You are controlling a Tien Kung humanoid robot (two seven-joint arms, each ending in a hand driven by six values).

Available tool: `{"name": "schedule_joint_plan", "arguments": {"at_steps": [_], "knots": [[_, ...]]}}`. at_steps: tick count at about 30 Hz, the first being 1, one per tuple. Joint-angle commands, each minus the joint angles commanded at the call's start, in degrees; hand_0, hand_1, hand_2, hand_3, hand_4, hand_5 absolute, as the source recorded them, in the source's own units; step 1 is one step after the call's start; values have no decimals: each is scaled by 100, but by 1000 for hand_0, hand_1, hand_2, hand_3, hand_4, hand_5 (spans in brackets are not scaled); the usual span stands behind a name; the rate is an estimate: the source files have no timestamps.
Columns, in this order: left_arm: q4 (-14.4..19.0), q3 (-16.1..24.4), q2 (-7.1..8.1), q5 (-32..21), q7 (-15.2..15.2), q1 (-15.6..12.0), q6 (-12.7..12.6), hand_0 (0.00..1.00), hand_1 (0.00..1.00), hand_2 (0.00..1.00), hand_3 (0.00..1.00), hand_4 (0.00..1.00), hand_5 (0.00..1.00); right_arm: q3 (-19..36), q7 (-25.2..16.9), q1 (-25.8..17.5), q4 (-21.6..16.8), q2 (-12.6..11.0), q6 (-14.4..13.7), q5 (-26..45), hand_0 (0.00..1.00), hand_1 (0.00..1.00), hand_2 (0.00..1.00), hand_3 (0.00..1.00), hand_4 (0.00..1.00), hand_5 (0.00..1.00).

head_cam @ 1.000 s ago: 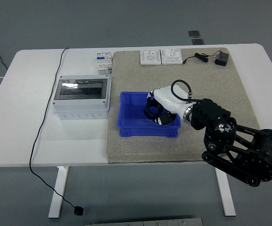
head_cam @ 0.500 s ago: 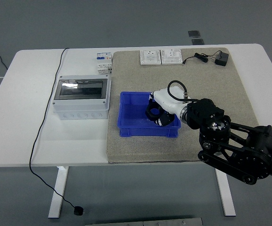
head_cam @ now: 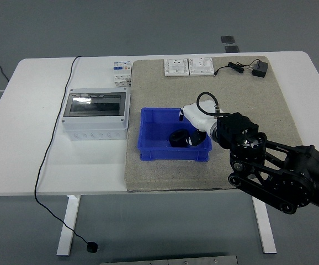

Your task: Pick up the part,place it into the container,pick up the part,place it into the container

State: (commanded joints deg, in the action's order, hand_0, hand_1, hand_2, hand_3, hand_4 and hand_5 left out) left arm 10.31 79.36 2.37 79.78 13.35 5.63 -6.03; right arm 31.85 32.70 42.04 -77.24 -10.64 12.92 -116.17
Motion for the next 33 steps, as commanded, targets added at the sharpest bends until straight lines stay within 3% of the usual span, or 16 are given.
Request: {"name": "schedule_joint_plan", "arguments": {"at_steps": [8, 12, 15, 19, 33], "knots": [[0, 8, 1, 19, 4, 0, 3, 718, 593, 711, 586, 619, 504, 497, -139, -176, -237, -108, -146, 14, 200, 223, 734, 756, 836, 240], [0, -23, -9, -55, -5, -17, -7, 718, 593, 711, 586, 619, 504, 1046, -118, -494, -596, -418, -174, -138, 200, 223, 734, 756, 836, 240], [0, -49, -15, -131, -11, -35, -15, 718, 594, 712, 588, 620, 500, 1432, -77, -675, -605, -672, -146, -211, 198, 222, 731, 754, 835, 239], [0, -33, -19, -121, -9, -35, -12, 719, 593, 712, 587, 621, 499, 1734, -78, -751, -183, -838, -112, -198, 199, 223, 735, 752, 833, 230], [0, -13, -28, -70, -17, -9, -15, 718, 594, 712, 588, 622, 497, 1471, -166, -612, 1380, -433, -155, -188, 201, 227, 741, 762, 836, 233]]}}
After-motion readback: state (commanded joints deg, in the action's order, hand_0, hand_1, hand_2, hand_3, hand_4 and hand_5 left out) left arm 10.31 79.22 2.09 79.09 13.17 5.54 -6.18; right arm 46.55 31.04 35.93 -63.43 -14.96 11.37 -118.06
